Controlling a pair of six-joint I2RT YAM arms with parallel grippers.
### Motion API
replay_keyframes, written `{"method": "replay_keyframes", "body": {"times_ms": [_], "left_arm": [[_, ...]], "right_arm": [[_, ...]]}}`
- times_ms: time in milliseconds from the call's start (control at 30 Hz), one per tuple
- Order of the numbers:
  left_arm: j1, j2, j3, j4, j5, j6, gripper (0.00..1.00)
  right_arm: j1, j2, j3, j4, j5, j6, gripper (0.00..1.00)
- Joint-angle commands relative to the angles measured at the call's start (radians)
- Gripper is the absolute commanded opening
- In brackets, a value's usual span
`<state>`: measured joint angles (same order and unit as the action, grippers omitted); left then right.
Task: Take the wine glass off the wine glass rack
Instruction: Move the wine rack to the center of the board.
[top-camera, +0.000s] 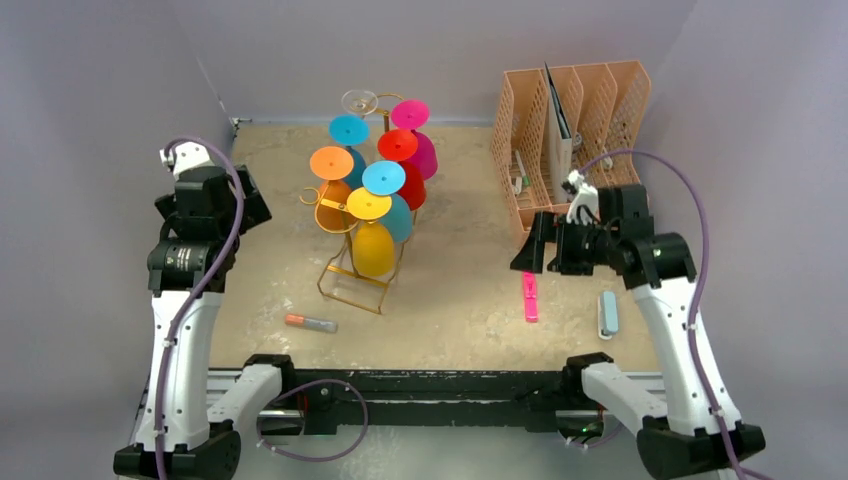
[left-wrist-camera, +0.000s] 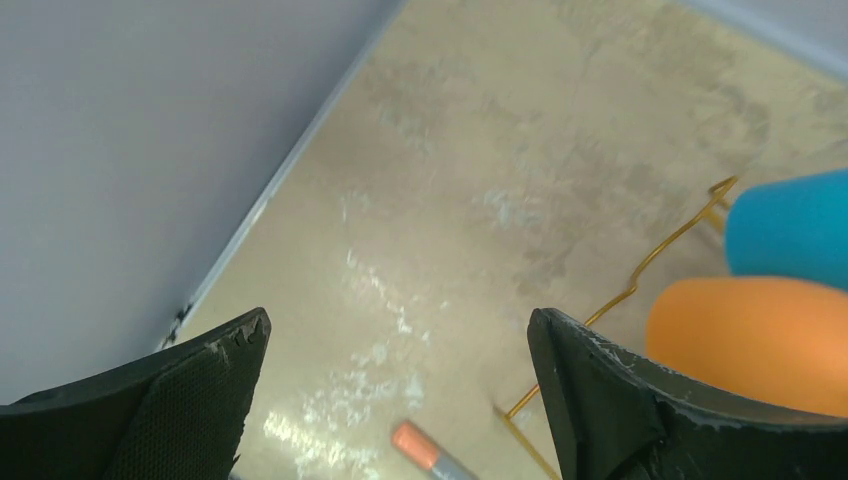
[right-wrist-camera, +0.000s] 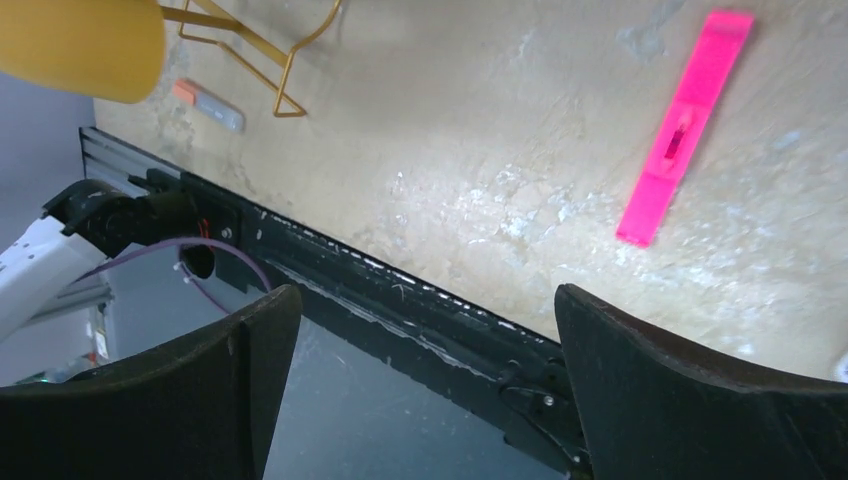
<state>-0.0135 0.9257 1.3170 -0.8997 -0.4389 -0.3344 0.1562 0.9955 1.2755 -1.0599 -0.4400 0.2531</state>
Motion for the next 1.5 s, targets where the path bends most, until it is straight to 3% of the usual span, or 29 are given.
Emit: {"method": "replay_keyframes", "body": {"times_ms": [0,200,300,367,500,633,800,1033,1233,1467], "left_arm": [[0.0,-0.048,-0.049,-0.106,-0.05,-0.135,1.0],[0.0,-0.204,-0.131,-0.051,0.021,-0.071,1.0],[0.0,-0.205,-0.142,-0.093,-0.027,-0.105,1.0],[0.001,-0.185,-0.133,-0.153,-0.073,-0.184,1.0],[0.0,-0.124,-0.131,-0.188,-0.001,-0.206,1.0],[0.001,-0.067,-0.139,-0.221,0.064,-0.26,1.0],[0.0,-0.103,-0.208,-0.214,0.082,-0.33,1.0],[0.0,-0.098,-0.267,-0.219,0.109,-0.411,1.0],[0.0,-0.086,-0.337,-0.202,0.176,-0.462,1.0],[0.0,-0.089,-0.352,-0.203,0.153,-0.466,1.0]], "right_arm": [[0.0,-0.135,-0.173,0.126,-0.063,0.119,0.99],[0.002,-0.307,-0.402,0.364,-0.101,0.278,0.99],[0.019,-0.352,-0.512,0.489,-0.113,0.377,0.99],[0.068,-0.365,-0.57,0.532,-0.064,0.401,0.99],[0.264,-0.353,-0.635,0.585,0.078,0.4,0.99],[0.458,-0.267,-0.674,0.686,0.21,0.365,0.99],[0.634,-0.194,-0.788,1.006,0.366,0.331,0.99],[0.941,0.055,-0.797,1.378,0.608,0.077,0.99],[1.105,0.282,-0.77,1.648,0.697,-0.092,0.99],[1.114,0.381,-0.667,1.579,0.703,-0.042,0.99]]}}
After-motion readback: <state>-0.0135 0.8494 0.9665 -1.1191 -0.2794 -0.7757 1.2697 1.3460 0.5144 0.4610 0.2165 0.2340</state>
